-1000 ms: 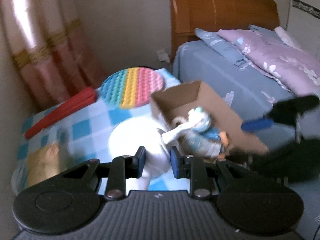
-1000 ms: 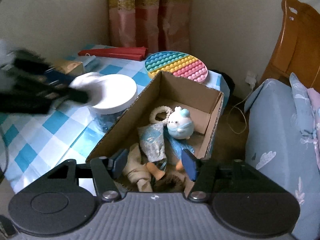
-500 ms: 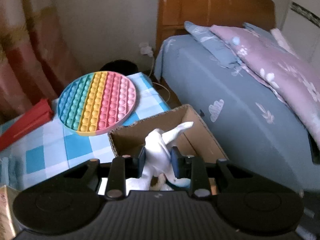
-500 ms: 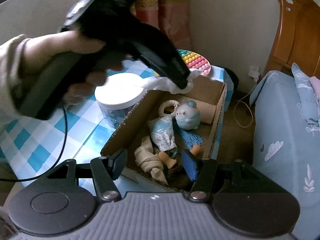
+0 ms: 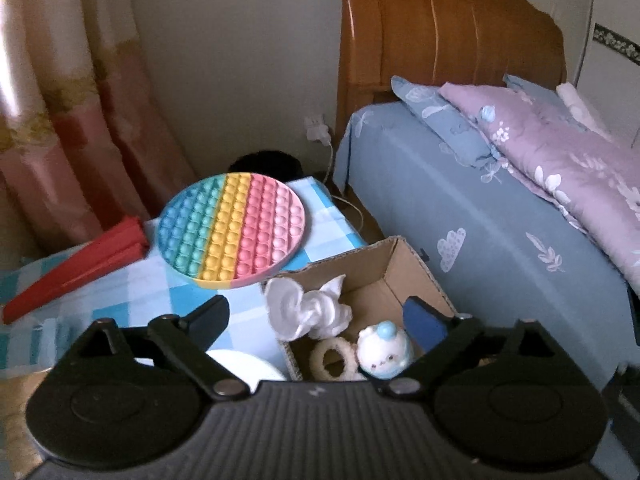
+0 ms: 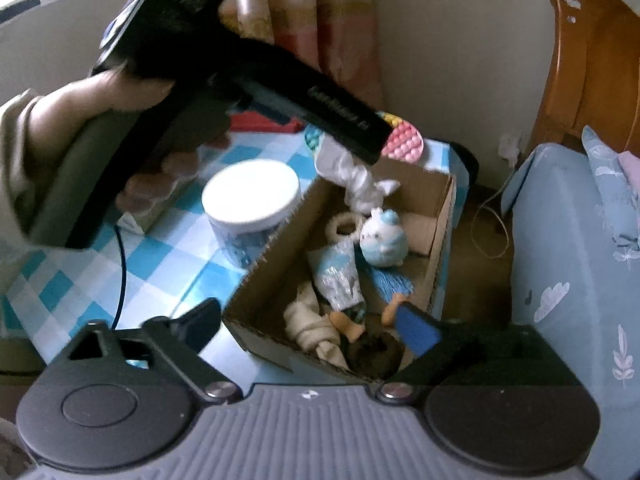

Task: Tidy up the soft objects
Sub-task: 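Carry the earplug and tissue bunny into the box and open both tools, then withdraw both open tools from the box toward the folded blue masks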

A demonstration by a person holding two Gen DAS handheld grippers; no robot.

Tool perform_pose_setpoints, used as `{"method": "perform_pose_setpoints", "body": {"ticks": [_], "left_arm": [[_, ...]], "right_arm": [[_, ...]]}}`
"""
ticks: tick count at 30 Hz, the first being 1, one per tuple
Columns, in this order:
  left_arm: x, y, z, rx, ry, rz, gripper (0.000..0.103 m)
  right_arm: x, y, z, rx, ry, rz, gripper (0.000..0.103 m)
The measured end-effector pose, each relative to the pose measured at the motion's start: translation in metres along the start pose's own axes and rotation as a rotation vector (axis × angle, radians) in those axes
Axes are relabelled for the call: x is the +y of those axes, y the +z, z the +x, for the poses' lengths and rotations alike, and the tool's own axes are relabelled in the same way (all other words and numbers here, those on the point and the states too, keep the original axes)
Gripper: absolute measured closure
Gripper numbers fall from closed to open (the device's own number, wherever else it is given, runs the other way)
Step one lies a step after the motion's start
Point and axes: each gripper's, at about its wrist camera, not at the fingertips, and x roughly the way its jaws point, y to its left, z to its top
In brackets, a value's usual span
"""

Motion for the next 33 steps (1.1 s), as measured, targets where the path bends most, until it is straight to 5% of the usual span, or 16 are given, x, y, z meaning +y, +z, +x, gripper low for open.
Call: {"method": "perform_pose_setpoints", "body": {"ticks": [8, 27, 33], "left_arm": [[0.008, -0.026, -0.051, -0.044, 0.028, 0.027, 0.003], [0.072, -0.133, -0.145, -0.070, 0.122, -0.091, 0.001], [0.100, -0.159, -0.154, -0.055, 0.242, -0.092, 0.001]], "right_arm": [[0.024, 0.006, -0.013, -0.007, 0.005, 0.000, 0.000], [0.078, 0.009, -0.012, 0.009, -0.050, -0.024, 0.000], [0.096, 0.019, -0.006, -0.004, -0.056, -0.075, 0.000]]}}
